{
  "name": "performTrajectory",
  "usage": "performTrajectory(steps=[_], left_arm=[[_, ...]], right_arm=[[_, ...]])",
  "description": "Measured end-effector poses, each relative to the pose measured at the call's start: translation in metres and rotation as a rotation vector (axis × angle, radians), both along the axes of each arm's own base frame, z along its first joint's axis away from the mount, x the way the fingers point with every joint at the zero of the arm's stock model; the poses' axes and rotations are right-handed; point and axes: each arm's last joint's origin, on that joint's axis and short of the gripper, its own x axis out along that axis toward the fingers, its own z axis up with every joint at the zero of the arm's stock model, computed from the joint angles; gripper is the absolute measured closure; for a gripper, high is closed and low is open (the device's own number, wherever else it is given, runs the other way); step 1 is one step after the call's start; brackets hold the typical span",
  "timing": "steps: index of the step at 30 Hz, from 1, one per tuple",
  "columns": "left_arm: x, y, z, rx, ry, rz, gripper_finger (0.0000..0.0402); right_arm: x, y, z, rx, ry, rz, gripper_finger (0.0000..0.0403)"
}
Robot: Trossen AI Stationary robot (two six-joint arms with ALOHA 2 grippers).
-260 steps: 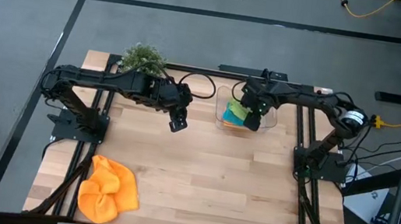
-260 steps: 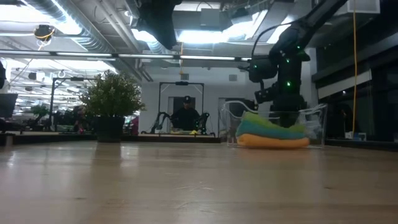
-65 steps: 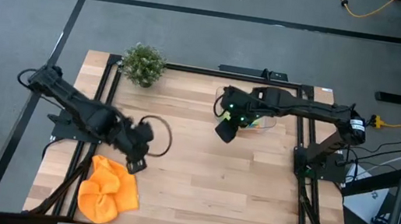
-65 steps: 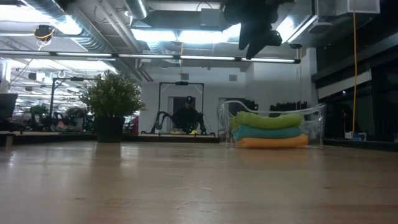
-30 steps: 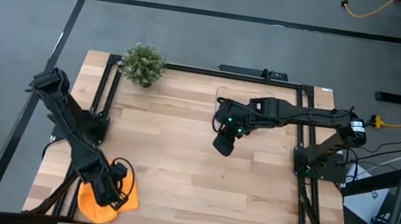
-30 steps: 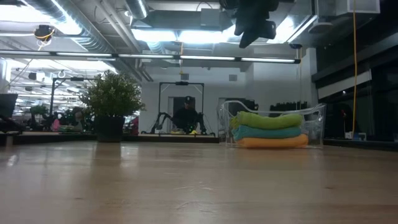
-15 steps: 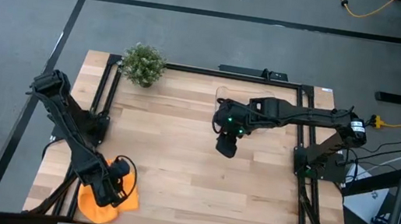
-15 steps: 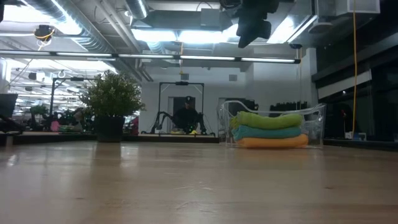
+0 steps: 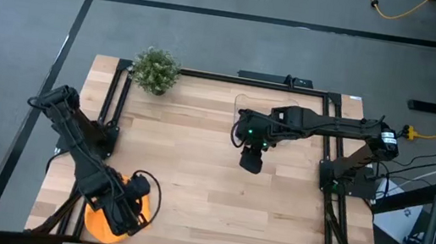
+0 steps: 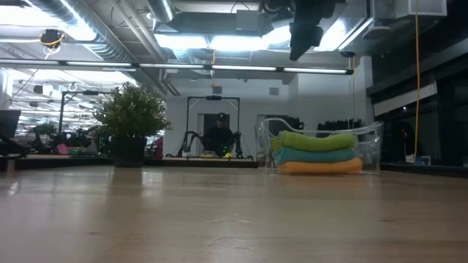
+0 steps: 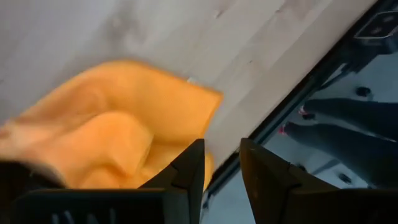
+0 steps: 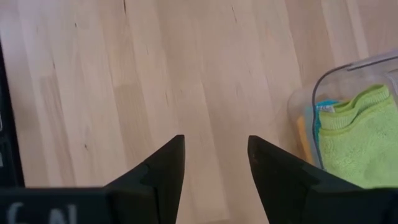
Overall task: Fold microfiber towels
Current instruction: Fold the orange microfiber cloth
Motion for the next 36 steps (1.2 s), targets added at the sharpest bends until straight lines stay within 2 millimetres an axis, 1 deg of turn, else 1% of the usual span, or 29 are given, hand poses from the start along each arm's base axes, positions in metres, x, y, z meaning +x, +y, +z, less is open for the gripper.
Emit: performTrajectory(steps=[3,7,12,15,20,23,26,29,32,34,36], left_arm=[[0.007,-0.012,-0.012,0.033,-0.011,-0.036,0.0306],[0.013,-0.023,-0.03,0.035,0.056,-0.04,0.0304],[0.017,-0.029,-0.049,0.07,0.136,-0.037,0.0307],[0.017,-0.028,-0.056,0.087,0.201,0.015,0.0297],[0.015,-0.024,-0.058,0.101,0.281,0.056,0.0252],[0.012,-0.02,-0.058,0.152,0.29,0.062,0.0219],[0.012,-0.019,-0.058,0.192,0.26,0.063,0.0193],[0.012,-0.021,-0.058,0.194,0.237,-0.012,0.0185],[0.015,-0.023,-0.058,0.197,0.19,-0.092,0.0186],[0.013,-0.024,-0.058,0.226,0.169,-0.098,0.0187],[0.012,-0.025,-0.062,0.239,0.199,-0.074,0.0188]], right_arm=[[0.0,0.0,0.0,-0.005,0.0,0.012,0.0225],[0.0,0.0,0.0,-0.012,-0.001,0.028,0.0225],[0.0,0.0,0.0,-0.027,-0.003,0.063,0.0225],[0.0,0.0,0.0,-0.028,-0.003,0.063,0.0225],[0.0,0.0,0.0,-0.028,-0.003,0.064,0.0225],[0.0,0.0,0.0,-0.028,-0.003,0.064,0.0225],[0.0,0.0,0.0,-0.027,-0.003,0.063,0.0225],[0.0,0.0,0.0,-0.028,-0.003,0.064,0.0225],[0.0,0.0,0.0,-0.034,-0.004,0.077,0.0225],[0.0,0.0,0.0,-0.038,-0.005,0.087,0.0225],[0.0,0.0,0.0,-0.038,-0.004,0.086,0.0225]])
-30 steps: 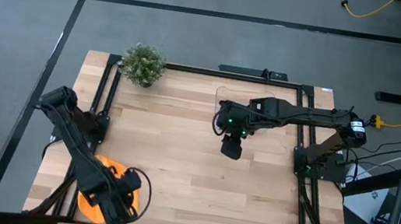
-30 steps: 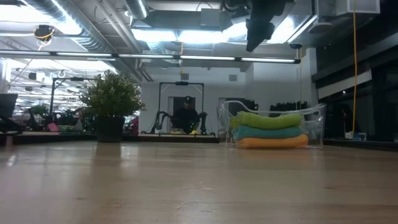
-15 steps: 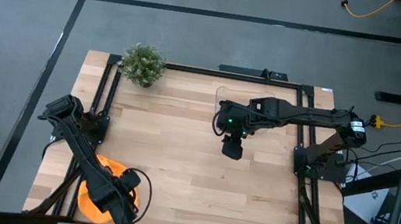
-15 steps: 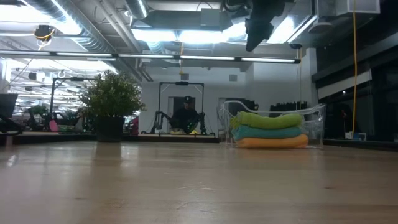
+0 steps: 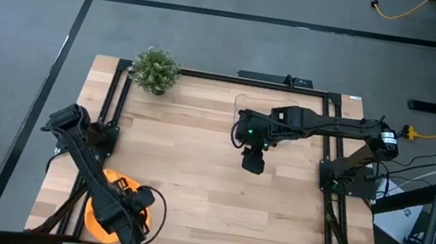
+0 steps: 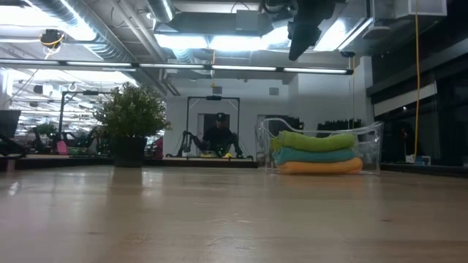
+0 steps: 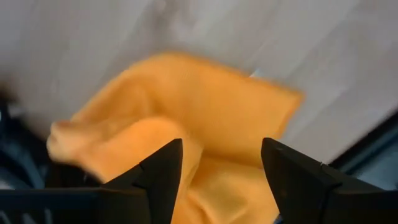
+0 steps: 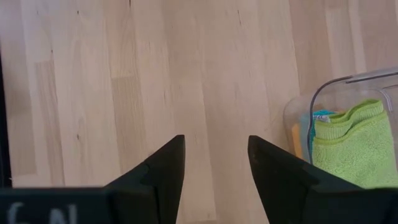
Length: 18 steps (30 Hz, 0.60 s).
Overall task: Fold microfiber towels
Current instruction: Fold the orange microfiber cloth
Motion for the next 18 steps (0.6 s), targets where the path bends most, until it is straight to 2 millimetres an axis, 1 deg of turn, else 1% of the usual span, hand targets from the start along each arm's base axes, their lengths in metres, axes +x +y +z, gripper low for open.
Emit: performTrajectory(steps=[2,4,6,8,11,14,18], left_arm=[[-0.002,-0.001,-0.01,-0.014,0.075,0.037,0.0188],[-0.005,-0.004,-0.024,-0.052,0.166,0.045,0.0188],[-0.007,-0.01,-0.038,-0.096,0.228,0.008,0.0188],[-0.009,-0.016,-0.045,-0.087,0.22,-0.044,0.0188],[-0.014,-0.017,-0.049,0.008,0.189,-0.033,0.019],[-0.021,-0.012,-0.047,0.067,0.264,0.028,0.019],[-0.029,-0.013,-0.046,0.105,0.285,-0.014,0.019]], right_arm=[[0.0,0.0,0.0,0.0,0.0,0.0,0.0225],[0.0,0.0,0.0,-0.002,0.0,0.004,0.0225],[0.0,0.0,0.0,-0.008,-0.001,0.018,0.0225],[0.0,0.0,0.0,-0.009,-0.001,0.02,0.0225],[0.0,0.0,0.0,-0.008,-0.001,0.018,0.0225],[0.0,0.0,0.0,-0.008,-0.001,0.018,0.0225],[0.0,0.0,0.0,-0.008,-0.002,0.018,0.0225]])
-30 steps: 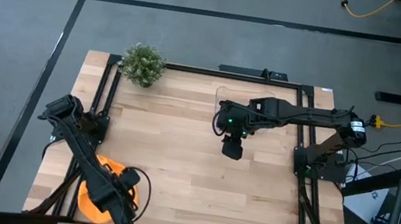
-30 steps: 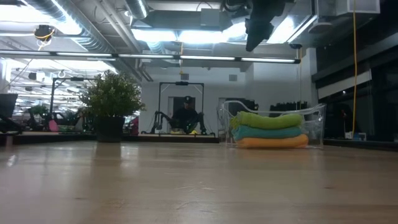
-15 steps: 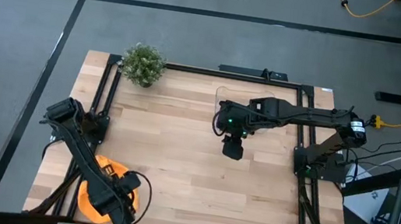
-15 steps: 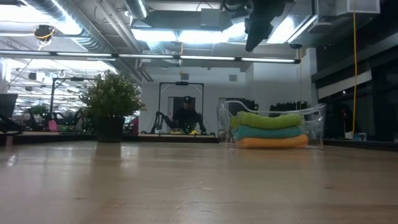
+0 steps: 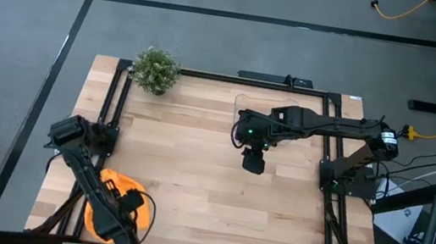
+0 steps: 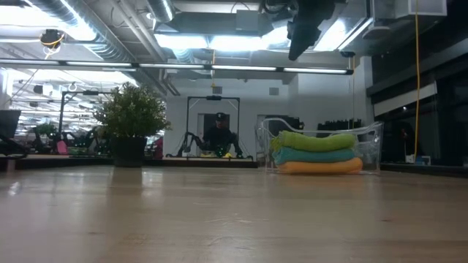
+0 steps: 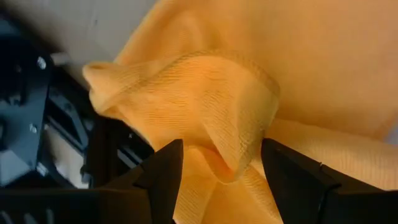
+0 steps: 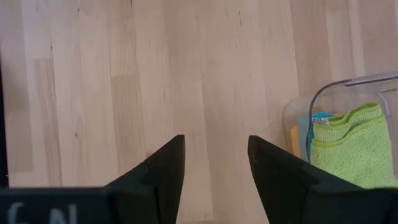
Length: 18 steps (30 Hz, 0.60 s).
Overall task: Fold microfiber towels
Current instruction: Fold the orange microfiber cloth
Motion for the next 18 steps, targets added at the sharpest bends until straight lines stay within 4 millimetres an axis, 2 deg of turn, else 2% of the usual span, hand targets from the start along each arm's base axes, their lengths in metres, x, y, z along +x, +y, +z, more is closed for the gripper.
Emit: performTrajectory(steps=[7,12,18], left_arm=[[-0.002,-0.015,-0.003,-0.106,-0.076,-0.125,0.0191],[-0.002,-0.013,-0.006,-0.07,-0.096,-0.099,0.0191],[-0.006,-0.008,-0.022,-0.066,-0.094,-0.107,0.0191]], right_arm=[[0.0,0.0,0.0,-0.002,0.0,0.005,0.0225],[0.0,0.0,0.0,-0.003,0.0,0.006,0.0225],[0.0,0.0,0.0,-0.003,0.0,0.007,0.0225]])
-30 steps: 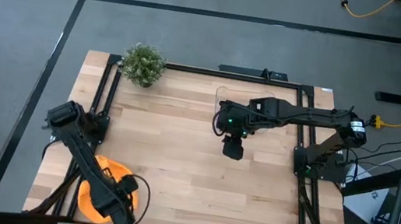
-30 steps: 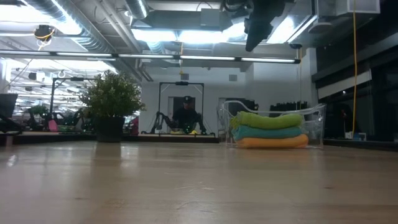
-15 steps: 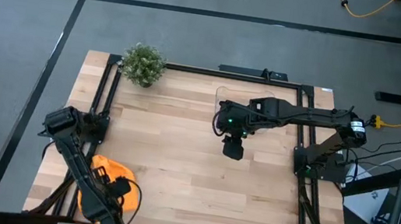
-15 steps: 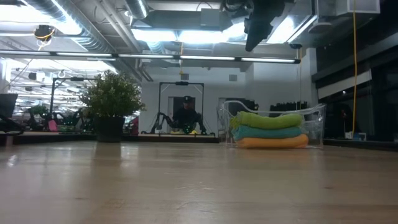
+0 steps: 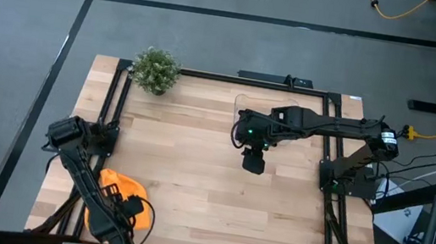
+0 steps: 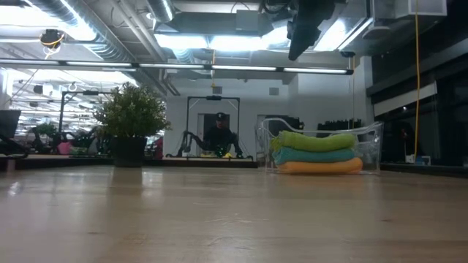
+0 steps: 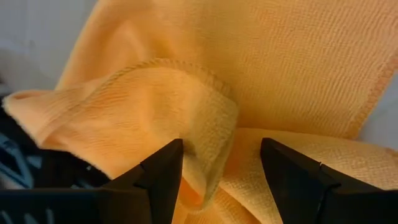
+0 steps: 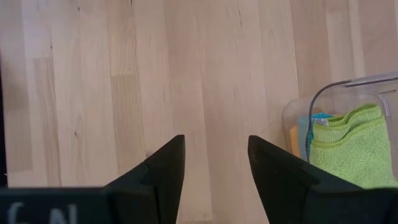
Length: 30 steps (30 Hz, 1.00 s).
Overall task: Fold microfiber towels
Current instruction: Fold the orange microfiber cloth
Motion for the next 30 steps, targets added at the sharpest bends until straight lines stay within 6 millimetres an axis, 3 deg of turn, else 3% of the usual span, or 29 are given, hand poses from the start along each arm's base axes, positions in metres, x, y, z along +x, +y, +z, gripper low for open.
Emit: performTrajectory(steps=[6,15,22,30], left_arm=[[0.005,0.003,-0.002,0.018,-0.046,0.052,0.0229],[0.009,-0.002,0.006,0.007,-0.091,0.186,0.0386],[0.01,-0.004,0.009,-0.013,-0.125,0.243,0.04],[0.028,-0.007,0.045,-0.003,-0.235,0.239,0.0401]], right_arm=[[0.0,0.0,0.0,0.0,0.004,0.0,0.0225],[0.0,0.0,0.0,0.0,0.004,0.0,0.0225],[0.0,0.0,0.0,0.0,0.004,0.0,0.0225],[0.0,0.0,0.0,0.003,0.004,-0.007,0.0225]])
